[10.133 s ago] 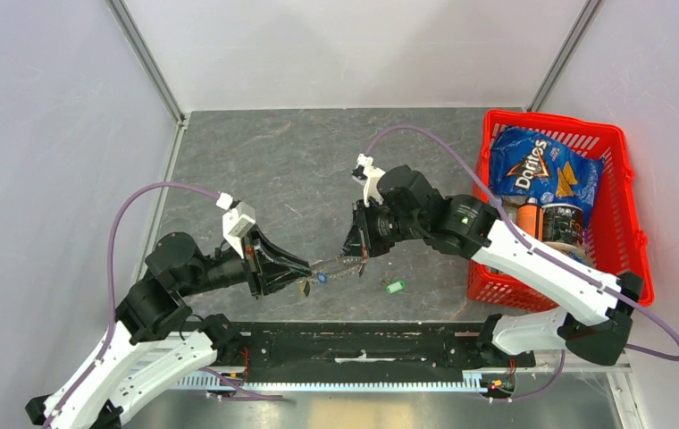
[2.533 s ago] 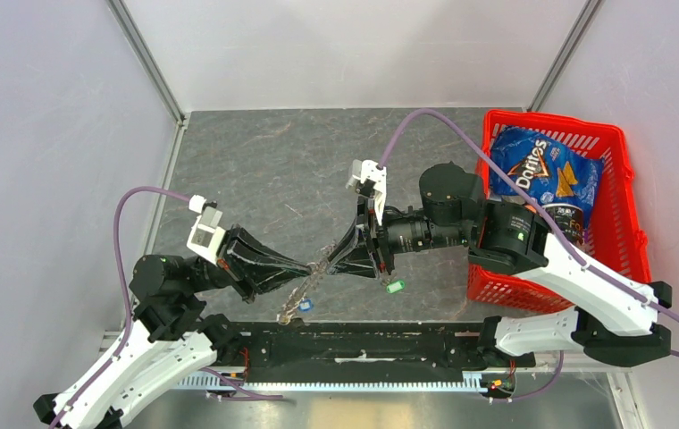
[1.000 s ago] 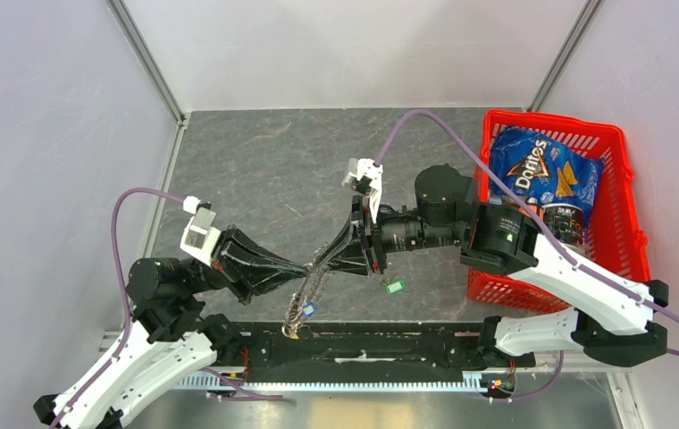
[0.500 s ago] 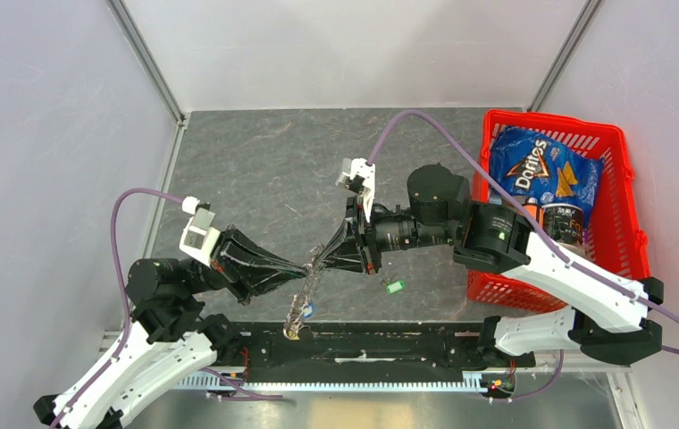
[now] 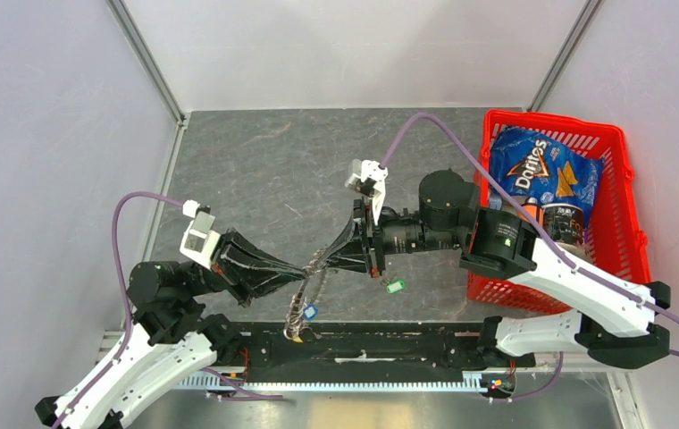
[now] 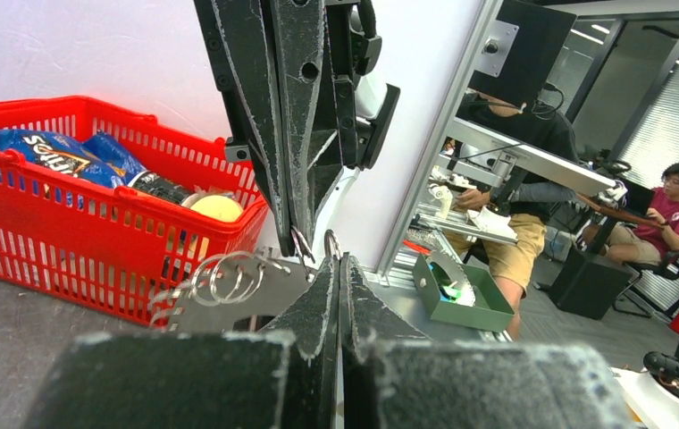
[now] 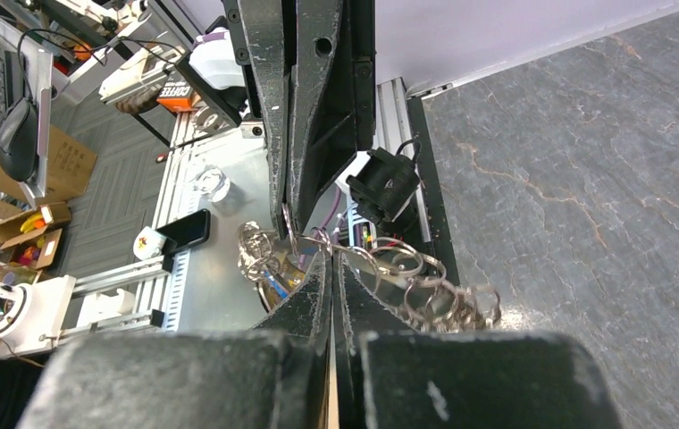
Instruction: Put the keys on the keyring
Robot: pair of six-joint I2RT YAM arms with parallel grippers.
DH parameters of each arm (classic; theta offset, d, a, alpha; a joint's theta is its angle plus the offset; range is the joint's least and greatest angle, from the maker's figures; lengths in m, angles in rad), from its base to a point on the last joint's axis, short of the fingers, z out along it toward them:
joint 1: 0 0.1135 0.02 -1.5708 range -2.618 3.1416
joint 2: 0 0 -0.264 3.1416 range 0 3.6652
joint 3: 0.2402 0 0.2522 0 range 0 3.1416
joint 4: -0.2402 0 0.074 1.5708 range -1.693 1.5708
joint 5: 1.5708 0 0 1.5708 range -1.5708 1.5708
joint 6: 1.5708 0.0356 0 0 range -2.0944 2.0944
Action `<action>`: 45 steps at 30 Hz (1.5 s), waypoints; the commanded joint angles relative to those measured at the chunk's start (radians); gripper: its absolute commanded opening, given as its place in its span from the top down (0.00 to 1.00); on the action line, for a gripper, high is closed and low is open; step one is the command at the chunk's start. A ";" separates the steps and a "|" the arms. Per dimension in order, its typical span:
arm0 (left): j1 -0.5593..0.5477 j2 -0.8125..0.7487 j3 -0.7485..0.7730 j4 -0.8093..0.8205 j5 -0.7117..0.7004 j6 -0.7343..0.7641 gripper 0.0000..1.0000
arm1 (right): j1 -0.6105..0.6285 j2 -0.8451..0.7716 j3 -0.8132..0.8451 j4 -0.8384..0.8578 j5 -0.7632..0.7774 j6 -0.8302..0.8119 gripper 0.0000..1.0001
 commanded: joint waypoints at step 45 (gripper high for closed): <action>0.002 -0.077 -0.131 0.200 -0.100 0.110 0.47 | 0.010 -0.215 -0.412 0.681 0.228 0.014 1.00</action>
